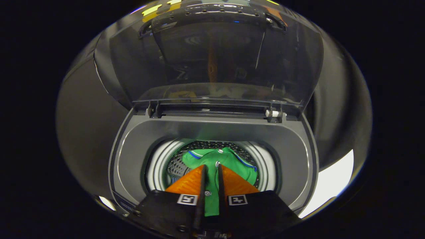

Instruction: Put the clothes into the washing machine and then close the washing machine lid.

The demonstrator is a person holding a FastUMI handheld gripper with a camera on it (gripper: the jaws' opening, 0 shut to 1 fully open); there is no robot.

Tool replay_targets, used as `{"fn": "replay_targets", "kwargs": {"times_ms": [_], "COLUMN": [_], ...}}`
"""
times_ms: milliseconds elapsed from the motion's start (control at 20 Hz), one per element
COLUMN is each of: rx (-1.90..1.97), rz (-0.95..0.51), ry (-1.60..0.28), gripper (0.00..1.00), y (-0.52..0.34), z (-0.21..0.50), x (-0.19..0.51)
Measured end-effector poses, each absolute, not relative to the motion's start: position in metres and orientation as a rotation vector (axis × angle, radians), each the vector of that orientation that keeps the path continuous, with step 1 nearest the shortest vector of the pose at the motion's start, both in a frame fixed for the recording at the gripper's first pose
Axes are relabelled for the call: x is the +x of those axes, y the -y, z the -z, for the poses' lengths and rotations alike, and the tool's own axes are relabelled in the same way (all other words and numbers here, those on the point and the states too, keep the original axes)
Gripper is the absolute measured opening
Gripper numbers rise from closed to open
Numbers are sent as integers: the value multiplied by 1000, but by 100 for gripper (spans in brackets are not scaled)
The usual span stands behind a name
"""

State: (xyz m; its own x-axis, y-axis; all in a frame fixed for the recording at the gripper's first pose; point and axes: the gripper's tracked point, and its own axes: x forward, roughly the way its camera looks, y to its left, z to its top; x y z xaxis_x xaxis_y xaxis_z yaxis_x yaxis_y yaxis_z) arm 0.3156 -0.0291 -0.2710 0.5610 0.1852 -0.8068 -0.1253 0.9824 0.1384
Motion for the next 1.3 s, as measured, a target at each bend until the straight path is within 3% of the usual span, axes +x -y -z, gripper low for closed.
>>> {"fn": "replay_targets", "kwargs": {"times_ms": [150,900,1300], "rx": [45,68,126], "rz": [-150,-211,-245], "ry": [-951,-802,-593], "gripper": [98,97,97], "y": [37,45,45], "z": [270,193,95], "x": [320,308,323]}}
